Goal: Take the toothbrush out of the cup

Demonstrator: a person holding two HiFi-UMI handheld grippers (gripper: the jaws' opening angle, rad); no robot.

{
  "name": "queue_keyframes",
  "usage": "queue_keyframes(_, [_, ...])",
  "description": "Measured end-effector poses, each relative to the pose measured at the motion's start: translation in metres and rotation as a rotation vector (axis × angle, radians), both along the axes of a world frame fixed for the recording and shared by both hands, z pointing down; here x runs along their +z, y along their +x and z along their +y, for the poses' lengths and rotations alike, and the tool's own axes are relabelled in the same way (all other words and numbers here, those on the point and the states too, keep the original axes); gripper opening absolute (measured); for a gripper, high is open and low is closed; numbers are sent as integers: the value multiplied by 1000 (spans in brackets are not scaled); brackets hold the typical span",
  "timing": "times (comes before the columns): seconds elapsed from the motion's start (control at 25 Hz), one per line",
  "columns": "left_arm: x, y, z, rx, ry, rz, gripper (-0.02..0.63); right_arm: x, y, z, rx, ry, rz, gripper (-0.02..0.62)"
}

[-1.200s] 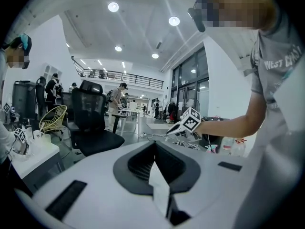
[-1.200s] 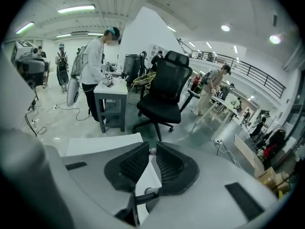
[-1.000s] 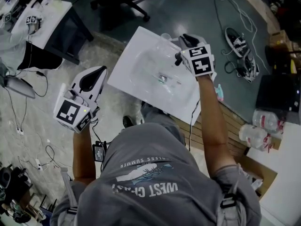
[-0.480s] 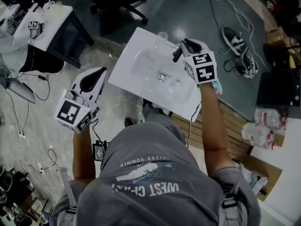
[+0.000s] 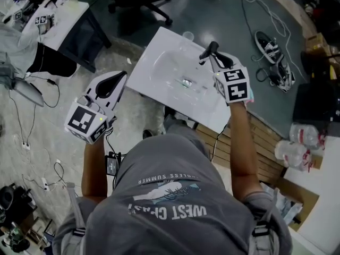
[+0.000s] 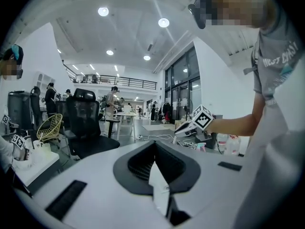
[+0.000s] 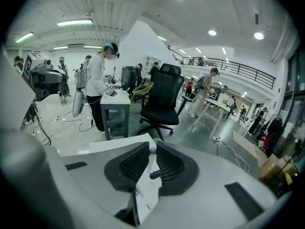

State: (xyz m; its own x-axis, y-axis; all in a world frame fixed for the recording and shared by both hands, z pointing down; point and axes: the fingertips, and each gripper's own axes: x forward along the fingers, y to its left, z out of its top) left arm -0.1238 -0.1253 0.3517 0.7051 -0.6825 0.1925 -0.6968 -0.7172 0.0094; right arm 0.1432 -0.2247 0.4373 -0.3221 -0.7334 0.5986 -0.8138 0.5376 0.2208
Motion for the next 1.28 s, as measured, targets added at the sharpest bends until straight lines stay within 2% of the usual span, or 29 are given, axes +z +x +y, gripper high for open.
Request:
queue_keyframes(0.84, [-3,-2,31,7,14,-15,-2,24,39,68,116,-38,-26,66])
queue_keyframes(1.28, [0,-1,37,-11,20,-31,-2,11,47,75,111,-6,-80,66])
